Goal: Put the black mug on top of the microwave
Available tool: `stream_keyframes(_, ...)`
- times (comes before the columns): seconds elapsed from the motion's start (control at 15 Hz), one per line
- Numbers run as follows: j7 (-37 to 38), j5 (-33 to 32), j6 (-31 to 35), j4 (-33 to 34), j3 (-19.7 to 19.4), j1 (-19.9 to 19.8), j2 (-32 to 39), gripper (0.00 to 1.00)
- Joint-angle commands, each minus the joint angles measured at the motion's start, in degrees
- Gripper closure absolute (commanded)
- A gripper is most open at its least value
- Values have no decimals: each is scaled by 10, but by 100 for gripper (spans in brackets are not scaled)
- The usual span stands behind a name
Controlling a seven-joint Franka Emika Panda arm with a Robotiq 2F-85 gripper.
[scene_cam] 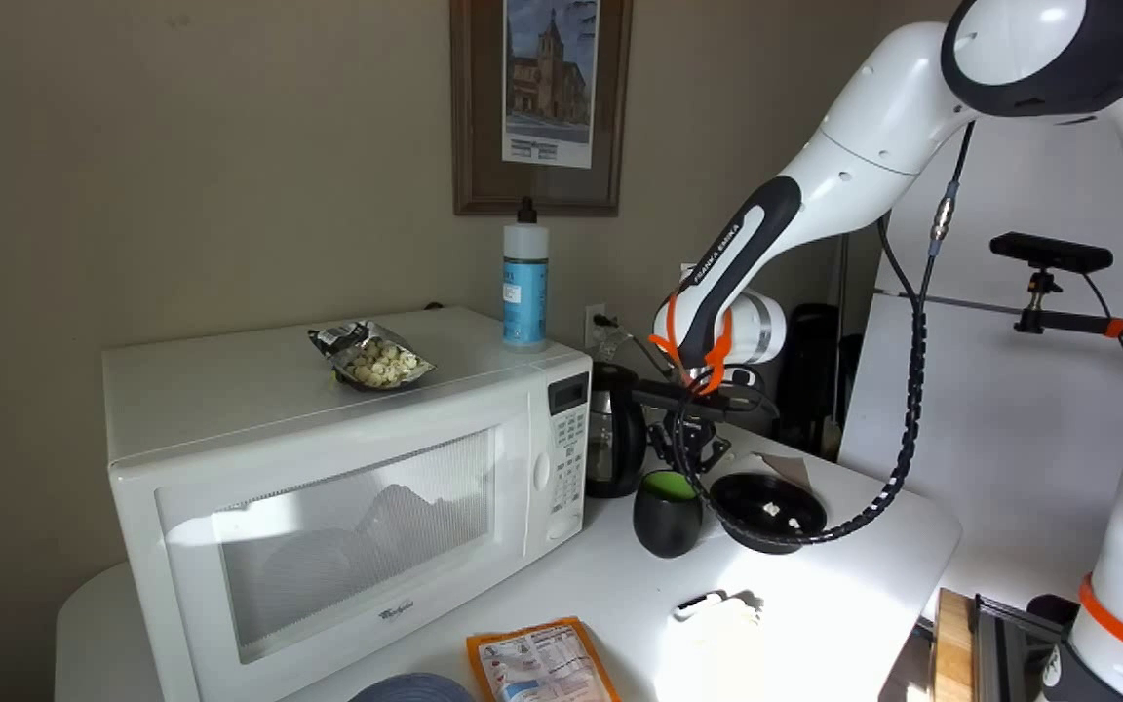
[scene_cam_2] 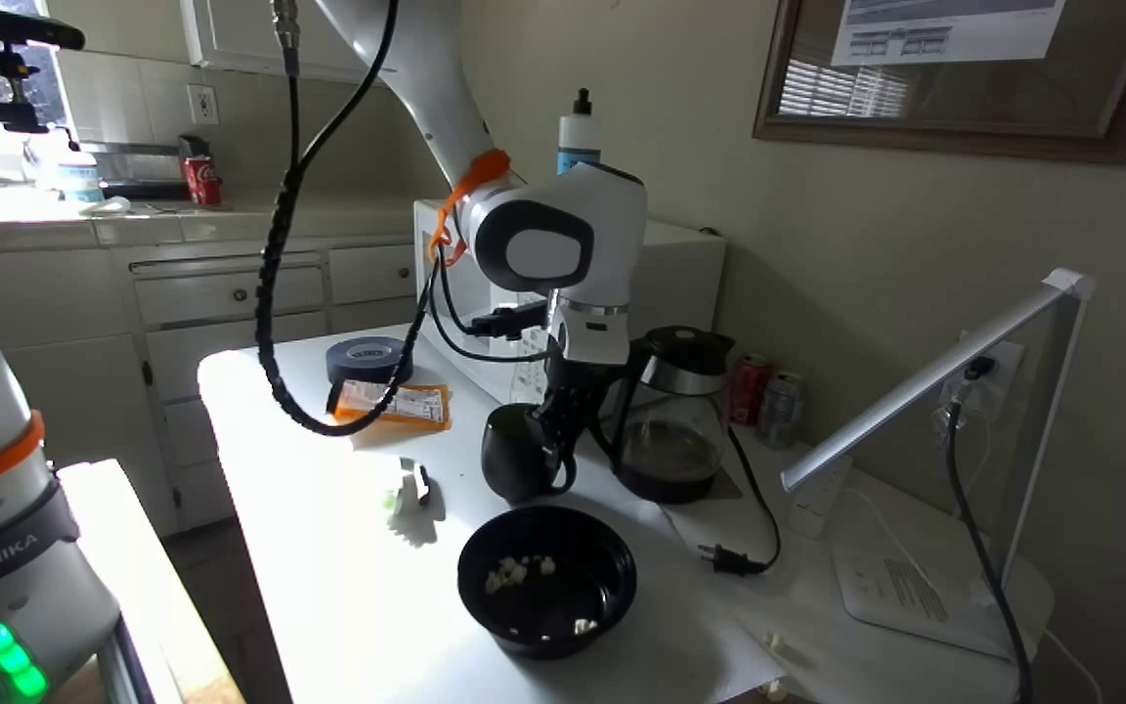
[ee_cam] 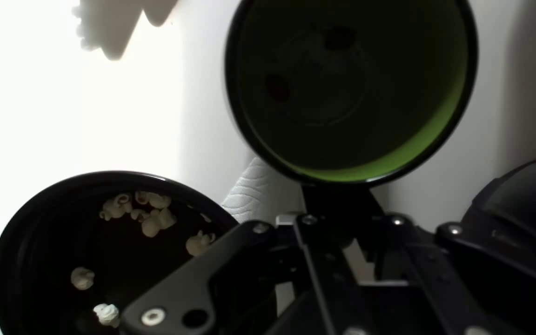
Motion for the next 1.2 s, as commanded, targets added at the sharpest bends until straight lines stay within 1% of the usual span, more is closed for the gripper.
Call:
stream_keyframes(0.0,7,-49,-26,-46,-2,17,-87,94)
stream_keyframes(0.07,8,-57,-40,-46,0,17,-105,94)
stream_keyframes(0.2,2,-65,-96,-32,8,11,-134,94)
stream_keyframes(0.33,-3,-70,-171,-11,13,3,-167,94)
stream_keyframes(0.53,-3,-64,-309,46,20,-9,-215,94)
stream_keyframes(0.67,-1,-65,-368,78,25,-17,-237,94)
stream_keyframes(0.73,-15,-73,-384,88,26,-21,-242,94)
stream_keyframes(0.8,-5,-60,-347,73,30,-22,-221,94)
stream_keyframes(0.87,-6,-61,-357,80,31,-25,-230,78)
stream_keyframes(1.13,-5,-61,-352,74,34,-27,-218,78)
